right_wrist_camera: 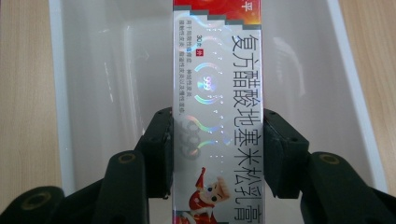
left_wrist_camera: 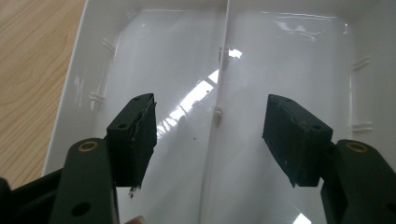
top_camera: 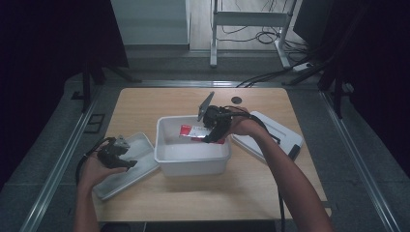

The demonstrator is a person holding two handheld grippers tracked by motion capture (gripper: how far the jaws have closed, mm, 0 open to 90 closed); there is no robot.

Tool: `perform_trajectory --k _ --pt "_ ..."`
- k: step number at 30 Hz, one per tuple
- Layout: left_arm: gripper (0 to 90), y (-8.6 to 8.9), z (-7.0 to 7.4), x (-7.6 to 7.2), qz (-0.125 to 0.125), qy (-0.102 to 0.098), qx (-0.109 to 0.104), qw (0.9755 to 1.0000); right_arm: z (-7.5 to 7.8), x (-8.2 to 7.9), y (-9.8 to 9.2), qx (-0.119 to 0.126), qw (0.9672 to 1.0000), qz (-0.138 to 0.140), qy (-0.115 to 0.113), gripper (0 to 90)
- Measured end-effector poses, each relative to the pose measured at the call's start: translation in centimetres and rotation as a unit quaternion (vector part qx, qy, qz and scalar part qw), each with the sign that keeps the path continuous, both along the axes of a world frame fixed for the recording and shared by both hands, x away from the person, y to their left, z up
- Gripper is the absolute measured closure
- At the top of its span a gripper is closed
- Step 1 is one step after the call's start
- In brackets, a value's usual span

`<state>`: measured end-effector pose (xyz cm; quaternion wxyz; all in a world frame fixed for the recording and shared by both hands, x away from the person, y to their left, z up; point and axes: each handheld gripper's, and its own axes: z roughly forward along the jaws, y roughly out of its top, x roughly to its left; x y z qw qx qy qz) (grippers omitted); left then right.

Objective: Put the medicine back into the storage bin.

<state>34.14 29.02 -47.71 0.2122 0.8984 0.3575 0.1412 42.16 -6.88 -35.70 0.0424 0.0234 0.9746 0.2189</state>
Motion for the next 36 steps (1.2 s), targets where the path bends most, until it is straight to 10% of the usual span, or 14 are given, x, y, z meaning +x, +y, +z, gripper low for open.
perform_trajectory --k 36 --pt "35.0 0.1 0.0 -0.1 0.001 0.003 0.005 1.0 -3.7 -1.3 0.6 -0.041 0.998 0.04 0.028 50.7"
